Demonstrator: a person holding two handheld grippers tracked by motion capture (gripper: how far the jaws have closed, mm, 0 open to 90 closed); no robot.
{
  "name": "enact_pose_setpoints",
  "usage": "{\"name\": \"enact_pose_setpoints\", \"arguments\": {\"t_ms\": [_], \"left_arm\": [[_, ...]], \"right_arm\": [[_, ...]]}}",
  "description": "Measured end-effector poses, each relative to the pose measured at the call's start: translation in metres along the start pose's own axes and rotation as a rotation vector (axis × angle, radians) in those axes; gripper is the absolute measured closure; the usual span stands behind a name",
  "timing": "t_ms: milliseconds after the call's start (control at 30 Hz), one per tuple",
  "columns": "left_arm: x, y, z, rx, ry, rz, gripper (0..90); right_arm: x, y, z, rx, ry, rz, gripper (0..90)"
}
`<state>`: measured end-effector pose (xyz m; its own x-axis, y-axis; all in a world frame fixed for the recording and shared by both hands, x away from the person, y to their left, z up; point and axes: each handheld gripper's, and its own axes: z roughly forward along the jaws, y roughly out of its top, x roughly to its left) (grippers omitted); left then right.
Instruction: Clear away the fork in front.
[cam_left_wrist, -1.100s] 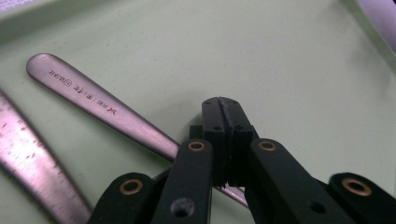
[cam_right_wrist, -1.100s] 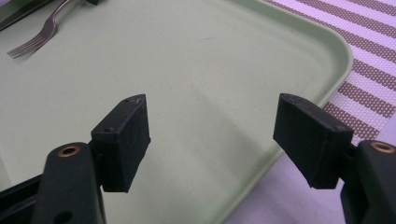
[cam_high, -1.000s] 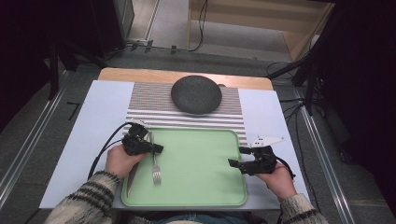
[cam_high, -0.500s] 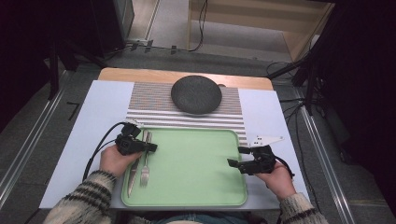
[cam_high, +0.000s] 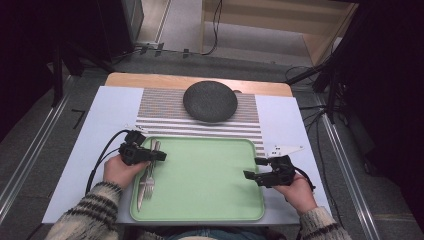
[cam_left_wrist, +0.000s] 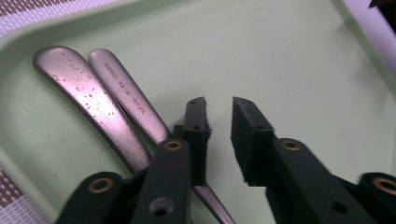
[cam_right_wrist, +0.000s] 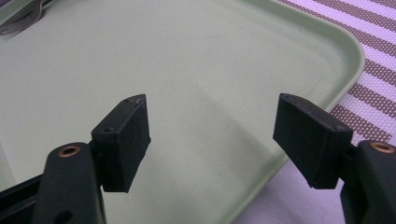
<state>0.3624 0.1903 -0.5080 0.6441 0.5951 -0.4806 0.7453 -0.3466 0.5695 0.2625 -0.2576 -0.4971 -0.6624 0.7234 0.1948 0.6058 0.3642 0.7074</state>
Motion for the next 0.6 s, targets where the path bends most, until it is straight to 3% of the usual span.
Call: {"name": "enact_pose_setpoints", "arguments": {"t_ms": [267, 500, 600], "left_arm": [[-0.002, 0.002, -0.013, -0.075, -0.006, 0.009, 51.3], [-0.01, 0.001, -0.022, -0.127, -0.02, 0.057, 40.2], [-0.013, -0.001, -0.024, -0.142, -0.005, 0.094, 36.7]], "right_arm": [[0.0, 0.0, 0.0, 0.002, 0.004, 0.001, 25.0], [-0.002, 0.0, 0.001, 0.004, 0.005, 0.003, 24.9], [-0.002, 0.0, 0.001, 0.004, 0.005, 0.004, 24.9]]}}
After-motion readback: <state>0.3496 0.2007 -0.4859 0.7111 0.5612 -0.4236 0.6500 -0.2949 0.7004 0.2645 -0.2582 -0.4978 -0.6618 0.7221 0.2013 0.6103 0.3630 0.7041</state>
